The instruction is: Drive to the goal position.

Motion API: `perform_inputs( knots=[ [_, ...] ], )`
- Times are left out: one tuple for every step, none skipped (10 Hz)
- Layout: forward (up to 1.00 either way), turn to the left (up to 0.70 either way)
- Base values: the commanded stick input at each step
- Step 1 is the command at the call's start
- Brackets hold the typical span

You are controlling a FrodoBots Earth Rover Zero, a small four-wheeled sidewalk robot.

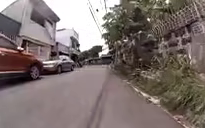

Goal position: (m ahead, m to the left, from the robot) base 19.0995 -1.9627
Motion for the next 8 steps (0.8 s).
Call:
perform_inputs(
  knots=[
    [1.00, 0.00],
    [1.00, 0.00],
    [1.00, 0.00],
    [1.00, 0.00],
    [1.00, 0.00],
    [1.00, 0.00],
    [1.00, 0.00],
    [1.00, 0.00]
  ],
)
